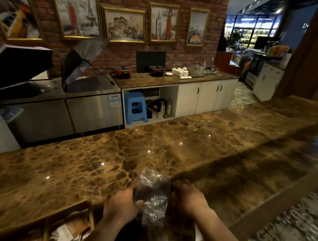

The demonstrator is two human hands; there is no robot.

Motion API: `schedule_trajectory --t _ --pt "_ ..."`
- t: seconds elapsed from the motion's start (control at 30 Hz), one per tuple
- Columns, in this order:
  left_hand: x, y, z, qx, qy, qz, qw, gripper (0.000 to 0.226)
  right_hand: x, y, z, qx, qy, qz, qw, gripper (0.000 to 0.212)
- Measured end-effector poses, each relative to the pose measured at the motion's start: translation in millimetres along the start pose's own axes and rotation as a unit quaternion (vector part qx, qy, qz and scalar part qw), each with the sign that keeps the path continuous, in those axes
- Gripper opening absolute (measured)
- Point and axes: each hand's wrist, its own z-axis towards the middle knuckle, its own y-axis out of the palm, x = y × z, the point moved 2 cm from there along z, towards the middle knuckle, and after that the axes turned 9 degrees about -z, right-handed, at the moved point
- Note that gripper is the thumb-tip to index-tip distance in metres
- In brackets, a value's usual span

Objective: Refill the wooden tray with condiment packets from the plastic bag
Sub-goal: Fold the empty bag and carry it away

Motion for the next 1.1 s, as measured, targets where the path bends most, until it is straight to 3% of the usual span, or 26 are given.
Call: schedule_trajectory --t 0.23,0.47,0.6,0.77,0.9,1.1 --pt "-18 1 18 0.004 0.007 -0.144 0.99 0.054 -9 1 32 0.0 -0.006 0.008 1.0 0.064" --pt "-36 -23 34 -0.016 0.069 -0.208 0.976 0.046 -36 -8 45 0.064 -0.057 0.137 0.987 0.08" --pt "-45 -40 36 0.028 0.085 -0.202 0.975 0.045 -40 -11 53 0.109 -0.062 0.159 0.979 0.039" --pt "-58 -70 33 0.102 0.064 -0.215 0.969 0.037 -51 -18 53 0.125 -0.081 0.17 0.974 0.01" --pt "-71 -96 24 0.141 0.05 -0.224 0.963 0.035 -67 -27 50 0.122 -0.111 0.189 0.968 0.002" --pt "-89 -122 10 0.184 0.038 -0.235 0.954 0.039 -101 -39 50 0.061 -0.12 0.331 0.934 0.014"
